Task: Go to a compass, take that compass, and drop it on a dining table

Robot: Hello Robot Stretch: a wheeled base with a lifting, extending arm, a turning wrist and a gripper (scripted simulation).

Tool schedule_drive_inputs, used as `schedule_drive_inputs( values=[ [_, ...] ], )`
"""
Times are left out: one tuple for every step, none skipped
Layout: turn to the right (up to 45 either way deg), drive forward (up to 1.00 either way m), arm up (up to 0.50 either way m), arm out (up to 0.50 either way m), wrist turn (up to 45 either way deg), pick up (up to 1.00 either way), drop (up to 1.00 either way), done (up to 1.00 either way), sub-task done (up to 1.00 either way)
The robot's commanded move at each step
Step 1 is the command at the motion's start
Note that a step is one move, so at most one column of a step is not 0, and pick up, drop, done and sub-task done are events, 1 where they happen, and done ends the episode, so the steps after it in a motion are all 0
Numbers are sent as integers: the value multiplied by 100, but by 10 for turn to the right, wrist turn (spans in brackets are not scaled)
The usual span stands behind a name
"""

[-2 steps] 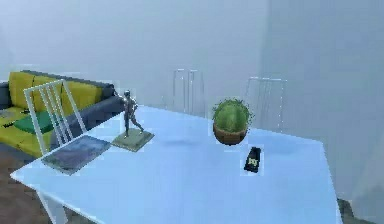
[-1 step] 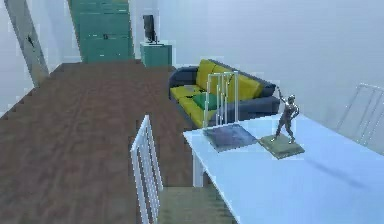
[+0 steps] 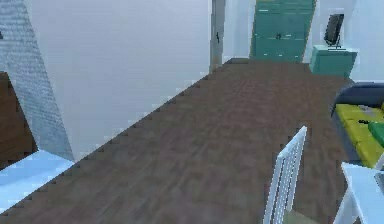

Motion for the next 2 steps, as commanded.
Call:
schedule_drive_inputs(
  values=[
    [-210,0,0,0,0,0,0,0,0],
    [0,0,0,48,0,0,0,0,0]
  ],
)
